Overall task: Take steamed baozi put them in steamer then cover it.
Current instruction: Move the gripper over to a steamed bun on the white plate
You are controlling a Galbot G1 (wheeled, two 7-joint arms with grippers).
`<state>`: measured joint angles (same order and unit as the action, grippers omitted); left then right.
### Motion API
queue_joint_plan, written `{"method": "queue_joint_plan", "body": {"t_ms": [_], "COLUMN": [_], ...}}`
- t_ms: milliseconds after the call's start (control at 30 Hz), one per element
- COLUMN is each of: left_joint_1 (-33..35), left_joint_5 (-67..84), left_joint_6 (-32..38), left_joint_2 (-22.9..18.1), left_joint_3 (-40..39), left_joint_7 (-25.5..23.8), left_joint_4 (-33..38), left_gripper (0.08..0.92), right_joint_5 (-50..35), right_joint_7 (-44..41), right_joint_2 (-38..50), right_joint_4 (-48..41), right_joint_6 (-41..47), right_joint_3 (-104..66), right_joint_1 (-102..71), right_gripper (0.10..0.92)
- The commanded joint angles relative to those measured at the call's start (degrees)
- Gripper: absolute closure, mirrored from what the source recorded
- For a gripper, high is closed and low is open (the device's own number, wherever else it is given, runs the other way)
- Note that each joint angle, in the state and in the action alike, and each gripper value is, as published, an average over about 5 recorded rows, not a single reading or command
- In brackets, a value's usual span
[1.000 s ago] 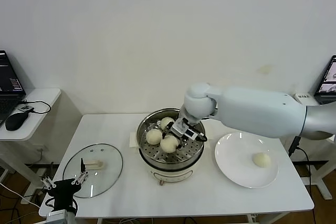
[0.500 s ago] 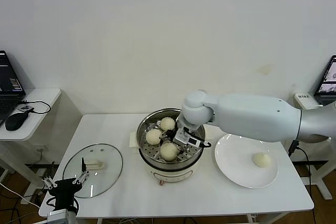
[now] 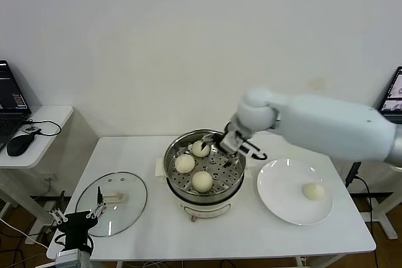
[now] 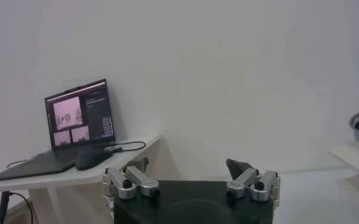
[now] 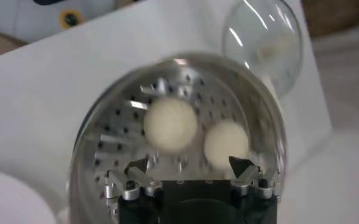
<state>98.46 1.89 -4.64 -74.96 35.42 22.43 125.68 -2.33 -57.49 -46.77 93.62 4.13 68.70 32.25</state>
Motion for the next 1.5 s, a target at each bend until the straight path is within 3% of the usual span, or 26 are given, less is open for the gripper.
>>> {"method": "queue_joint_plan", "body": {"t_ms": [33,300,600,1000,1500], "left_joint_1": [-0.1,-0.1,0.2,0.8,1.2], "left_joint_5": [-0.9,-1.5,-1.9,-2.0,-2.4], "left_joint_6": [-0.1,-0.1,-0.1,0.0,0.0], "left_joint_2": [0.8,1.9,2.1,1.6,1.0], "left_joint_3": [-0.8,-1.8,-2.3,-2.2,-1.9], "left_joint_7": [-0.1,-0.2,-0.2,-0.1,0.0], "left_joint_4": [0.2,-0.2,-0.8,-1.8,-1.8], "left_gripper": [0.177,0.177,0.177,0.177,0.177], "right_joint_5": [-4.4,4.9,12.6,18.6,20.8], "right_joint_7": [-0.5,-1.5,-4.9,-3.7,-1.5], "right_joint_2": [23.1,33.3,30.9,21.2,13.0], "right_joint_4": [5.4,2.7,-3.9,-15.3,-23.5], "right_joint_6": [19.4,14.3,7.8,6.1,5.9], "right_joint_3": [-4.6,-23.6,-44.8,-46.7,-46.4], "right_joint_1": [-2.0,-27.8,-53.4,-56.2,-54.3], "right_gripper": [0.203,0.203,0.203,0.202,0.203]}}
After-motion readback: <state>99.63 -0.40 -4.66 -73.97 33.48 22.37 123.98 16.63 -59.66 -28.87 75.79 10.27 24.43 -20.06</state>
